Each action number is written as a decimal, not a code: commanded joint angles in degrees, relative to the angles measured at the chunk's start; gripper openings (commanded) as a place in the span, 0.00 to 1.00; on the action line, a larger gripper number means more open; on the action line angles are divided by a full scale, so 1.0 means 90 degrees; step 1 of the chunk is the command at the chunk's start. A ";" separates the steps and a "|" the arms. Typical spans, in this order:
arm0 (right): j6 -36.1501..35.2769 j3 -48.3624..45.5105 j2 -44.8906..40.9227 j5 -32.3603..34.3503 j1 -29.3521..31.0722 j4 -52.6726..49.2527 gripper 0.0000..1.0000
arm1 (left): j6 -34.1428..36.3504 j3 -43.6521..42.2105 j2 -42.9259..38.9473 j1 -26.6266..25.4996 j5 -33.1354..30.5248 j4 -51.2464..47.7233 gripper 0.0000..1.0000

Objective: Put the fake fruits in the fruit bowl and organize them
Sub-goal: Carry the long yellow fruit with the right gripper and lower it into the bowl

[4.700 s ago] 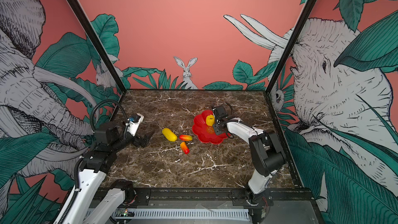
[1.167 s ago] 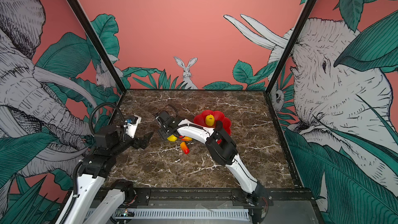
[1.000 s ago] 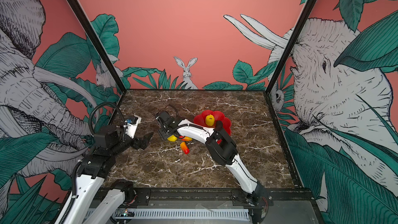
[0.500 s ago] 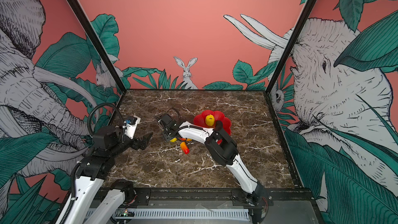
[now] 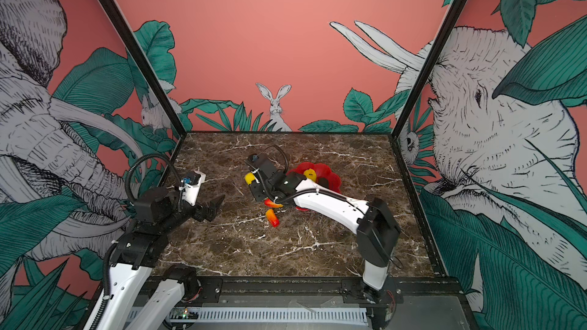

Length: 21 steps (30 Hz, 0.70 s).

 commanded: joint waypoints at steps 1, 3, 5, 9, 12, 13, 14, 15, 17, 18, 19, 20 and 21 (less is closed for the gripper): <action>-0.0021 -0.0683 -0.0727 0.0640 -0.0272 -0.0543 0.25 | -0.0085 -0.0076 -0.0059 -0.0019 0.0094 0.0085 1.00; 0.0007 -0.1238 -0.1263 0.0827 -0.0465 -0.0696 0.25 | -0.0103 -0.0096 -0.0103 -0.0021 0.0112 0.0094 1.00; 0.0064 -0.1682 -0.1656 0.0934 -0.0692 -0.0806 0.24 | -0.0105 -0.0106 -0.0095 -0.0021 0.0130 0.0104 1.00; 0.0176 -0.2305 -0.2227 0.1102 -0.1138 -0.1079 0.24 | -0.0113 -0.0096 -0.0039 -0.0019 0.0208 0.0136 1.00; 0.0189 -0.2619 -0.2432 0.1120 -0.1422 -0.1227 0.24 | -0.0125 -0.0086 0.0040 -0.0018 0.0276 0.0143 1.00; 0.0157 -0.2678 -0.2445 0.1130 -0.1501 -0.1254 0.24 | -0.0124 -0.0077 0.0052 -0.0021 0.0286 0.0143 1.00; 0.0129 -0.2755 -0.2460 0.1130 -0.1584 -0.1260 0.24 | -0.0124 -0.0077 0.0057 -0.0018 0.0295 0.0137 1.00; 0.0096 -0.2815 -0.2442 0.1116 -0.1653 -0.1248 0.24 | -0.0124 -0.0072 0.0050 -0.0019 0.0297 0.0139 1.00; 0.0005 -0.2892 -0.2357 0.1068 -0.1774 -0.1190 0.24 | -0.0129 -0.0077 0.0019 -0.0024 0.0297 0.0136 1.00; -0.0047 -0.2894 -0.2303 0.1080 -0.1794 -0.1145 0.24 | -0.0134 -0.0083 0.0004 -0.0020 0.0287 0.0143 1.00; -0.0105 -0.2881 -0.2237 0.1079 -0.1800 -0.1099 0.24 | -0.0143 -0.0093 -0.0011 -0.0019 0.0296 0.0146 1.00; -0.0163 -0.2851 -0.2144 0.1065 -0.1809 -0.1048 0.24 | -0.0152 -0.0113 -0.0017 -0.0019 0.0318 0.0165 1.00; -0.0201 -0.2814 -0.2055 0.1055 -0.1828 -0.1006 0.24 | -0.0161 -0.0123 -0.0017 -0.0019 0.0351 0.0172 1.00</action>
